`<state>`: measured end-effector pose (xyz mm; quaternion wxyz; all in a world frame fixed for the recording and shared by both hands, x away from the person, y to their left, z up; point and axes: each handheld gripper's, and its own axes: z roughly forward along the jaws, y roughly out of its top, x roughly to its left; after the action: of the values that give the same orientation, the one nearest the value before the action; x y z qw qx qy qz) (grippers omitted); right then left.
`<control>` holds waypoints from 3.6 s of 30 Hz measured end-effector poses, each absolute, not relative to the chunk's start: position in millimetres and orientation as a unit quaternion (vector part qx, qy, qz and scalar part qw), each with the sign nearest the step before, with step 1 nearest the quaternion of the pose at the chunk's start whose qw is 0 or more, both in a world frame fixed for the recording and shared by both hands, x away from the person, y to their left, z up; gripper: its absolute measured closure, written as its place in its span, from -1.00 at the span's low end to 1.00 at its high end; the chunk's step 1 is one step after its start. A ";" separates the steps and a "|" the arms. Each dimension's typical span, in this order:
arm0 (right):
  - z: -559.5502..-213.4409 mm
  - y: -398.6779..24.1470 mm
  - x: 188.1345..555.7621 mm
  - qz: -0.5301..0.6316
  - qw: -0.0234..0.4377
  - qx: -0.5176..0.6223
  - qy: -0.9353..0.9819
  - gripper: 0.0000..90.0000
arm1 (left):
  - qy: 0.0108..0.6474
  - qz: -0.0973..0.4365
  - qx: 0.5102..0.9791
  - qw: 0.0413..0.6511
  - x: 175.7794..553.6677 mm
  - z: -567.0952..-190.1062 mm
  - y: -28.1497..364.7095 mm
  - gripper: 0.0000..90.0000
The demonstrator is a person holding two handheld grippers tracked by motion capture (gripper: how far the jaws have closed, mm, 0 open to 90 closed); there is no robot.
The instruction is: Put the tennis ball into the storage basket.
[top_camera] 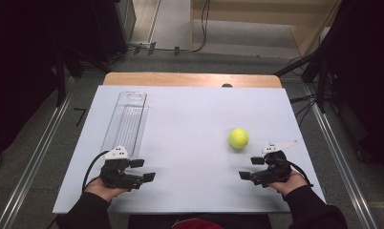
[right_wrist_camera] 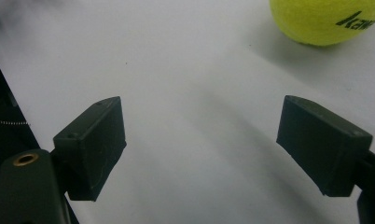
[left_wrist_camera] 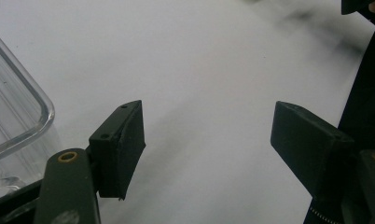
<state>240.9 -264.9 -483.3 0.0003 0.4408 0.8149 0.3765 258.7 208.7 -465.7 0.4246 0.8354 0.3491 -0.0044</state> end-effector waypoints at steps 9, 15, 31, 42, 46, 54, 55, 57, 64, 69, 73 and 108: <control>-484.3 -264.4 241.1 0.373 0.001 0.441 0.816 -0.70 | 0.351 -0.004 0.836 0.422 259.1 -466.0 208.4 -0.40; -485.1 -264.8 241.5 0.368 0.002 0.444 0.817 -0.70 | 0.350 -0.005 0.836 0.422 259.0 -466.0 208.3 -0.40; -482.8 -279.0 246.4 0.355 0.026 0.485 0.799 -0.71 | 0.350 -0.005 0.836 0.423 258.5 -465.5 208.6 -0.40; -480.5 -281.0 249.3 0.363 0.039 0.484 0.795 -0.71 | 0.351 -0.007 0.836 0.421 258.7 -465.5 208.2 -0.40; -478.1 -280.9 250.8 0.370 0.047 0.482 0.793 -0.77 | 0.350 -0.007 0.837 0.421 258.6 -465.4 207.9 -0.40; -473.1 -288.7 262.3 0.383 0.031 0.490 0.782 -1.00 | 0.349 -0.010 0.837 0.421 258.7 -465.6 207.6 -0.40; -472.8 -288.7 264.5 0.376 0.034 0.494 0.783 -1.00 | 0.350 -0.010 0.837 0.421 258.8 -465.7 207.4 -0.40; -473.0 -288.9 265.2 0.375 0.034 0.494 0.784 -1.00 | 0.350 -0.010 0.837 0.421 258.9 -465.7 207.5 -0.40; -470.4 -287.1 270.1 0.380 0.041 0.489 0.784 -1.00 | 0.351 -0.010 0.837 0.419 259.1 -465.6 207.2 -0.40; -466.5 -283.3 273.9 0.385 0.047 0.485 0.784 -1.00 | 0.352 -0.010 0.837 0.419 259.4 -465.8 207.2 -0.40; -463.4 -279.4 277.5 0.385 0.053 0.481 0.786 -1.00 | 0.352 -0.010 0.837 0.419 259.3 -465.8 207.2 -0.40; -442.9 -265.1 315.2 0.394 0.072 0.477 0.782 -1.00 | 0.360 -0.021 0.834 0.418 261.3 -466.2 207.8 -0.47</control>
<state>315.2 -265.1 -442.9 0.0720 0.4774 0.7820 0.3941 261.3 207.8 -466.2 0.4175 0.8340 0.3601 -0.0209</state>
